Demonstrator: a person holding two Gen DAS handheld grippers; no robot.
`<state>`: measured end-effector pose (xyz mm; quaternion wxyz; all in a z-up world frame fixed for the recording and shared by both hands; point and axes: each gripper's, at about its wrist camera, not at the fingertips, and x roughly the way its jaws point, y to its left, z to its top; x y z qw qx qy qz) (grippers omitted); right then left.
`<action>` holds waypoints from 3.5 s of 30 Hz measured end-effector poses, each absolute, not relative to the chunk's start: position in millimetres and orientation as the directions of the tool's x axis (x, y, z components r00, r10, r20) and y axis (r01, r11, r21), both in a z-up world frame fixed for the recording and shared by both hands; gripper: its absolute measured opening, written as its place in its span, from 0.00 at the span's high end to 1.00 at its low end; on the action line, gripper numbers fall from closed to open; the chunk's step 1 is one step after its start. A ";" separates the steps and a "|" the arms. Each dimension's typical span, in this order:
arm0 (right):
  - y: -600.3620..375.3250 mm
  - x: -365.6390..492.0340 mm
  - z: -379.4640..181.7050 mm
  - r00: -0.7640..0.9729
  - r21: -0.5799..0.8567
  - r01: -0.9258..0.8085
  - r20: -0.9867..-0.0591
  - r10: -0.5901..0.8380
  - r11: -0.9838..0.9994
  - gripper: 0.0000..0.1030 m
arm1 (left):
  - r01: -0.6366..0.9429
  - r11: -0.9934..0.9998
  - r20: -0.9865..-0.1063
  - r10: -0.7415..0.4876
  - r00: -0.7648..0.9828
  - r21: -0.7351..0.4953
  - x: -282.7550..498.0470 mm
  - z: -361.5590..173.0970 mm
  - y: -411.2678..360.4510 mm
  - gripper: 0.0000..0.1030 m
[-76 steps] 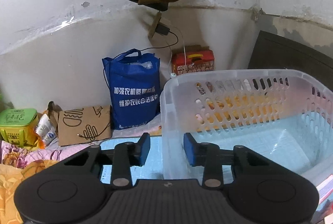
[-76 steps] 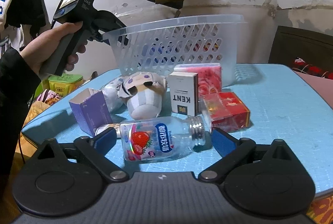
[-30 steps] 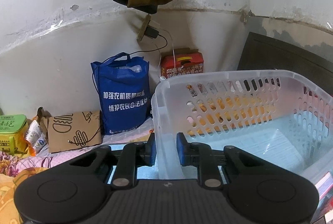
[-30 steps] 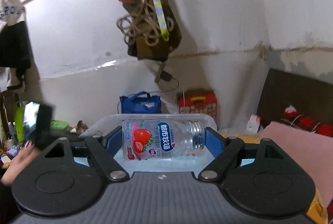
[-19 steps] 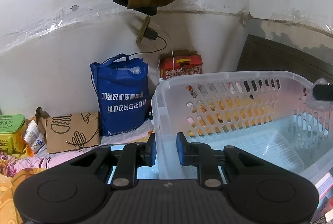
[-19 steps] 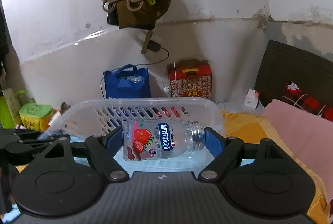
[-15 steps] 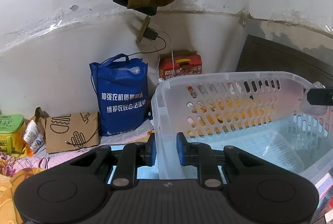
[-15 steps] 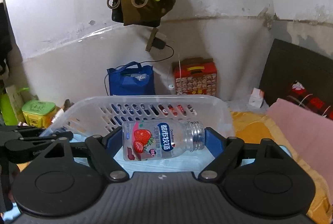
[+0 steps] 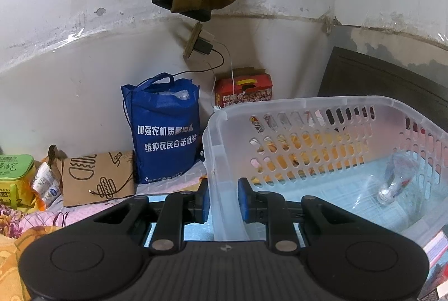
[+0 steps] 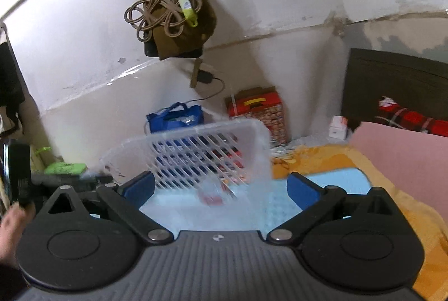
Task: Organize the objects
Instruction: 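Grasp the red gift box with the right gripper, then lower the red box into the basket and open the right gripper, then grasp the white KENT box with the right gripper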
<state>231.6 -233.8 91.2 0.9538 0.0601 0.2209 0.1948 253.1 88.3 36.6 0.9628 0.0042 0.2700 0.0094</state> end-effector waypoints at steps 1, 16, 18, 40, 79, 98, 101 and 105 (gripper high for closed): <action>-237.0 222.6 86.1 0.829 0.184 -0.341 -0.403 0.387 0.922 0.00 | -0.016 1.000 -0.520 0.020 0.854 0.012 253.1 36.6 88.7 0.76; -230.7 170.6 2.8 0.731 0.130 -0.418 -0.539 0.417 0.899 0.35 | -0.018 1.000 -0.518 0.021 0.855 0.012 250.9 36.6 87.8 0.76; -229.8 169.3 -2.8 0.729 0.119 -0.419 -0.547 0.412 0.900 0.35 | -0.015 1.000 -0.518 0.018 0.855 0.011 250.3 36.2 87.9 0.76; -251.2 143.0 11.8 0.783 0.128 -0.389 -0.477 0.400 0.913 0.49 | 0.003 1.000 -0.508 -0.010 0.861 -0.015 251.1 35.5 91.6 0.75; -120.5 282.6 119.0 0.699 0.091 -0.585 -0.447 0.558 0.806 0.30 | 0.018 0.999 -0.499 -0.033 0.866 -0.036 250.5 35.3 96.0 0.75; -178.3 257.2 111.5 0.774 0.148 -0.478 -0.394 0.495 0.866 0.05 | 0.015 0.999 -0.500 -0.028 0.866 -0.030 249.7 35.7 95.1 0.74; -198.0 239.5 111.8 0.793 0.189 -0.455 -0.359 0.492 0.870 0.00 | 0.017 0.999 -0.499 -0.030 0.866 -0.031 249.6 35.9 94.6 0.73; -217.9 211.0 104.3 0.821 0.192 -0.423 -0.331 0.464 0.885 0.00 | 0.022 0.999 -0.500 -0.038 0.865 -0.039 249.7 36.4 96.1 0.73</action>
